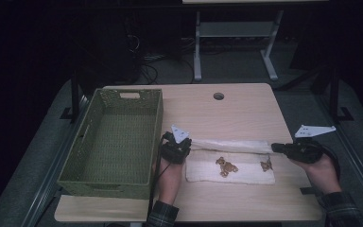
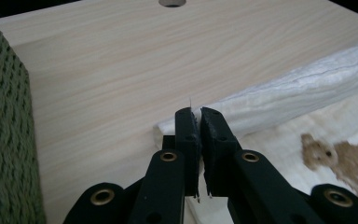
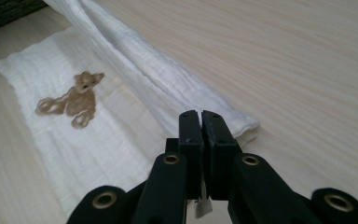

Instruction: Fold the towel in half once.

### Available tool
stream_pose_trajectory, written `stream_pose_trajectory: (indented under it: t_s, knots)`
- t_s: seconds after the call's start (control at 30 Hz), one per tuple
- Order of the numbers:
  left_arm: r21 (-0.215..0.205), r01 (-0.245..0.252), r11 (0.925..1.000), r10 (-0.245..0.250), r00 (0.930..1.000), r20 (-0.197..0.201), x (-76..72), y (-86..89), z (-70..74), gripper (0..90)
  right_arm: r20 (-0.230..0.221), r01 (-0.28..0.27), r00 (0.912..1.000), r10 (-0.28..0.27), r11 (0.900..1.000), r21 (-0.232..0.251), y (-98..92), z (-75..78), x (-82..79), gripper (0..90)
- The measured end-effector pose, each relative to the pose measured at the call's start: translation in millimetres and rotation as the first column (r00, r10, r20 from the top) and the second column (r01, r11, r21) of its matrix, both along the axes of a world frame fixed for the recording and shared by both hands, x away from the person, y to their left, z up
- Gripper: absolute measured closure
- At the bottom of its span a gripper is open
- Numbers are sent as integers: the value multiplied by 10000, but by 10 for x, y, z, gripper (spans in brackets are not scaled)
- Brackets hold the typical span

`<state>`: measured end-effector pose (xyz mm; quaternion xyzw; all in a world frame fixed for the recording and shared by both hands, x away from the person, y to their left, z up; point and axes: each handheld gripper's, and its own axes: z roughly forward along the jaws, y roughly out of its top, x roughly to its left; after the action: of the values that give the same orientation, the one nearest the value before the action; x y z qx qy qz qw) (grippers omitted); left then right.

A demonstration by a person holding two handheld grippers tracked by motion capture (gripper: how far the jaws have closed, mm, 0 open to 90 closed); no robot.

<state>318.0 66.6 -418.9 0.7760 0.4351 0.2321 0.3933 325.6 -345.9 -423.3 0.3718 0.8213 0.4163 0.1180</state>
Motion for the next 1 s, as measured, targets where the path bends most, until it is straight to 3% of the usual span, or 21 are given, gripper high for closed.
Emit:
stream_pose_trajectory:
  t_s: [0.3,0.33,0.6,0.93,1.0]
  knots:
    - [318,65,9995,-63,10000,-61,-219,-11,-70,852,-235,-277,9993,277,9996,32,-29,-56,-269,865]
    - [530,48,9986,-41,9999,-125,-271,-26,-95,852,-245,-319,9992,319,9995,39,-26,-62,-301,865]
    - [749,110,9971,-78,9990,-439,-386,-24,-202,851,-600,-539,9968,534,9985,-60,-6,-135,-462,865]
    - [576,220,9981,-175,9968,-785,-530,19,-282,844,-1033,-756,9919,733,9970,-180,1,-217,-574,862]
    - [563,210,9982,-164,9965,-821,-565,27,-296,804,-1123,-792,9908,752,9964,-314,7,-238,-578,828]
